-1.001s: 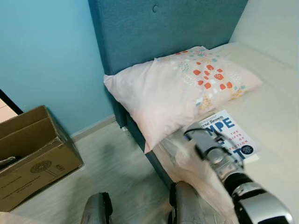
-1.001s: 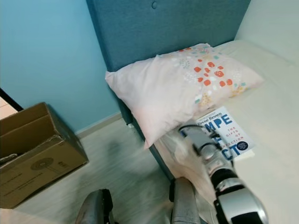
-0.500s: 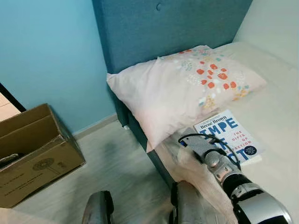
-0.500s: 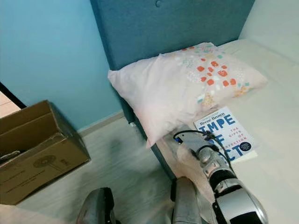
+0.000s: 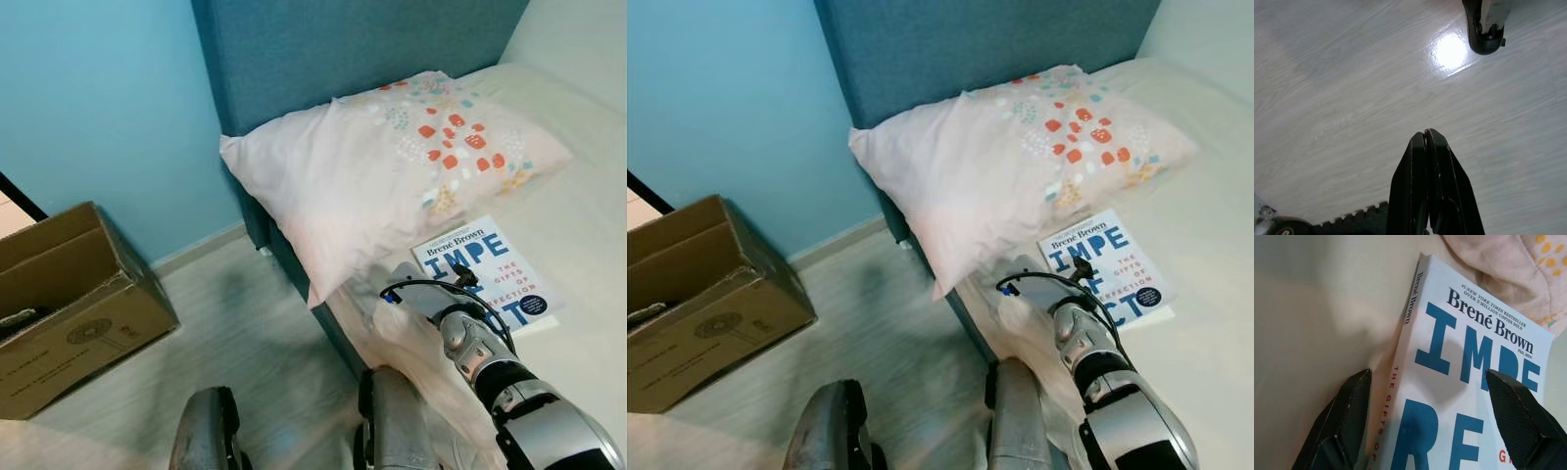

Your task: Clean up the room

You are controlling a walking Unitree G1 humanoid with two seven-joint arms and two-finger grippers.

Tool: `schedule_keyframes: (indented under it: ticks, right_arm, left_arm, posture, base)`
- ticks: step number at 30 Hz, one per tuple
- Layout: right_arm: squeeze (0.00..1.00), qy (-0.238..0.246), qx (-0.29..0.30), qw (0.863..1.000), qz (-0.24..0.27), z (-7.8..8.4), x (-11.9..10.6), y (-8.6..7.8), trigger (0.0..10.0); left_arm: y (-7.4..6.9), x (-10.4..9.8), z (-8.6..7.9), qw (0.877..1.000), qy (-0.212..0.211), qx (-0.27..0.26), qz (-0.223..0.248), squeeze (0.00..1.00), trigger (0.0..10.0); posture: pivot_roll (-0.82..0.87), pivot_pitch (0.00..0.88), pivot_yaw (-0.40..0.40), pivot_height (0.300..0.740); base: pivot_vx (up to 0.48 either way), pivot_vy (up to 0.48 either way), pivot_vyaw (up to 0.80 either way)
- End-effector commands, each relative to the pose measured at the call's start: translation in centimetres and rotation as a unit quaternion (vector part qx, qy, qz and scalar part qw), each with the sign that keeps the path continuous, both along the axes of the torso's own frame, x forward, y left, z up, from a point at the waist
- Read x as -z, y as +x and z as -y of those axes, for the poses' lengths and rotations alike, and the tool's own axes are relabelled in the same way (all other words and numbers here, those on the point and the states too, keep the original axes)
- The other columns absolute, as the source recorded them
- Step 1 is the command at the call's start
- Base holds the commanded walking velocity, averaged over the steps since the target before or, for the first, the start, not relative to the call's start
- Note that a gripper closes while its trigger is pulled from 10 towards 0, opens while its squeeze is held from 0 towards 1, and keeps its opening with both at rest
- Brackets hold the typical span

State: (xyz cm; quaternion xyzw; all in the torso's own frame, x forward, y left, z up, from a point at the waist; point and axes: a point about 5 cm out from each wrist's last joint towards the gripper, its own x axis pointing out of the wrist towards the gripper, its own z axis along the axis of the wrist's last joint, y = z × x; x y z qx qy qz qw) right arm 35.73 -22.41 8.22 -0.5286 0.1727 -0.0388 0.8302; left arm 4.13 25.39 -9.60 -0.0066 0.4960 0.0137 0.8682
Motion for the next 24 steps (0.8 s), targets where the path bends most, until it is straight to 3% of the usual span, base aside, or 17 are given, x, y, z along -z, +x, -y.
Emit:
schedule_keyframes:
  ticks: [1,4,7,8,9,10,24]
  right_arm:
    - [0.00,-0.010,0.027,0.999,-0.038,1.1,1.7,-1.3,10.0]
    - [0.00,-0.021,0.037,0.999,-0.029,1.6,1.4,-1.3,10.0]
    - [0.00,-0.070,0.059,0.996,0.004,2.9,0.0,-0.9,10.0]
    - [0.00,-0.086,0.064,0.994,0.018,3.3,-0.5,-0.7,2.9]
    - [0.00,-0.094,0.067,0.993,0.027,3.5,-0.8,-0.6,2.9]
    - [0.00,-0.099,0.070,0.992,0.034,3.6,-1.2,-0.5,0.0]
    - [0.00,-0.088,0.061,0.993,0.042,2.7,-1.3,-0.2,0.0]
  left_arm:
    - [-2.0,0.0,-0.6,1.000,0.003,-0.001,-0.025,0.00,10.0]
    - [-2.3,-0.2,-0.7,1.000,0.002,0.000,-0.021,0.00,10.0]
    - [-2.6,-0.4,-0.6,1.000,-0.002,0.003,-0.013,0.00,10.0]
    - [-2.6,-0.5,-0.6,1.000,-0.003,0.003,-0.010,0.00,10.0]
    - [-2.6,-0.5,-0.5,1.000,-0.004,0.004,-0.009,0.00,10.0]
    - [-2.6,-0.5,-0.5,1.000,-0.005,0.004,-0.007,0.00,10.0]
    - [-1.9,-0.3,0.5,1.000,-0.013,-0.002,-0.002,0.00,10.0]
  posture:
    - [0.10,0.436,0.000,0.595]
    - [0.10,0.449,0.003,0.595]
    - [0.11,0.468,0.007,0.595]
    - [0.12,0.472,0.006,0.595]
    - [0.12,0.473,0.005,0.595]
    - [0.12,0.473,0.003,0.595]
    - [0.10,0.432,-0.024,0.595]
  base:
    - [0.000,0.000,0.00]
    - [0.000,0.000,0.00]
    - [0.000,0.000,0.00]
    - [0.000,0.000,0.00]
    - [0.000,0.000,0.00]
    - [0.000,0.000,0.00]
    - [0.000,0.000,0.00]
